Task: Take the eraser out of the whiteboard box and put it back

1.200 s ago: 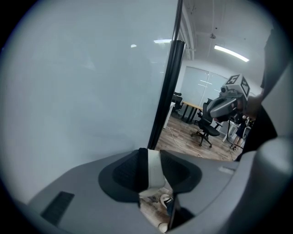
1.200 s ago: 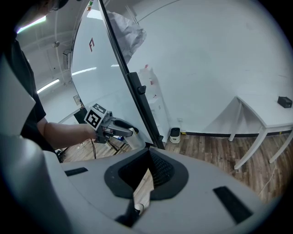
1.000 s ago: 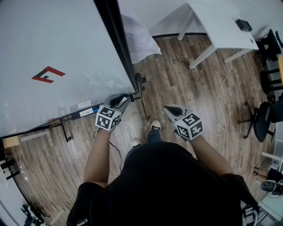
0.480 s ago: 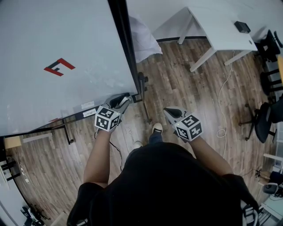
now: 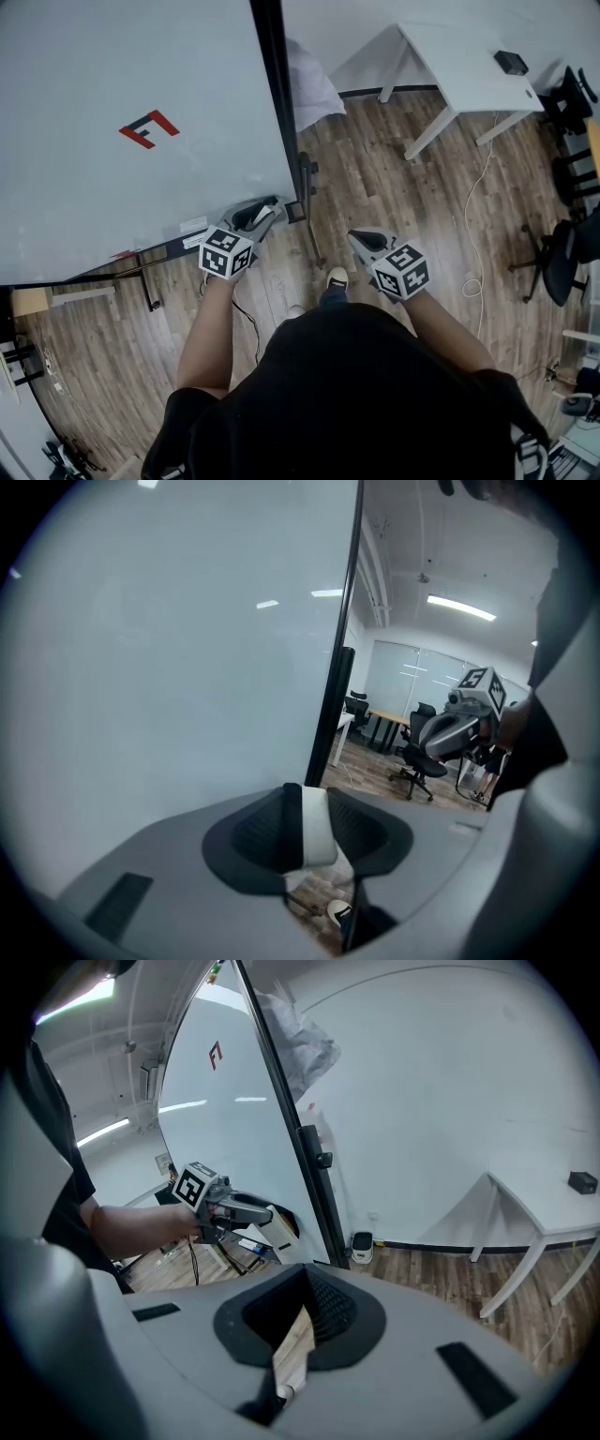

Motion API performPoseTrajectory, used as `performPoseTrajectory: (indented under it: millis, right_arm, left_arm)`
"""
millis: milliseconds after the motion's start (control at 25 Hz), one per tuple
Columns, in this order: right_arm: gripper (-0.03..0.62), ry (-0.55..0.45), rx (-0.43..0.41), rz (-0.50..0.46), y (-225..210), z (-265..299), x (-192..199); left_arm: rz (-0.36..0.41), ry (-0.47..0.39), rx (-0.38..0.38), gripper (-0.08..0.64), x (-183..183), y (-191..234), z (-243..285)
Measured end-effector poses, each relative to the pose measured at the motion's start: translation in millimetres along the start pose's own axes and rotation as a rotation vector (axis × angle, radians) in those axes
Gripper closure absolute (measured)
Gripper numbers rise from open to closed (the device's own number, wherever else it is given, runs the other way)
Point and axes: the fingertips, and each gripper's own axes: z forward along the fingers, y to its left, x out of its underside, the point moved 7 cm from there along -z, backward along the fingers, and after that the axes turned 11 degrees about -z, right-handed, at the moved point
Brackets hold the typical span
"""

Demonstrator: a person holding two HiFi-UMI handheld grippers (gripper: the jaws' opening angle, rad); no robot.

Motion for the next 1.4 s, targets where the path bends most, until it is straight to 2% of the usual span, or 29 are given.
performPoseTrajectory:
  millis: [640, 1400]
  right_arm:
    - [0.598, -0.017, 0.000, -0.022, 24.0, -15.1, 2.8]
    - [0.598, -0.028, -0.010, -0.051, 58.6, -27.3, 6.4]
  left_arm:
    - [-0.023, -0.075, -0.014, 0.411, -2.4, -12.9, -40.1]
    - [-0.049, -0.061, -0.066, 0.411, 45.7, -30.5, -95.3]
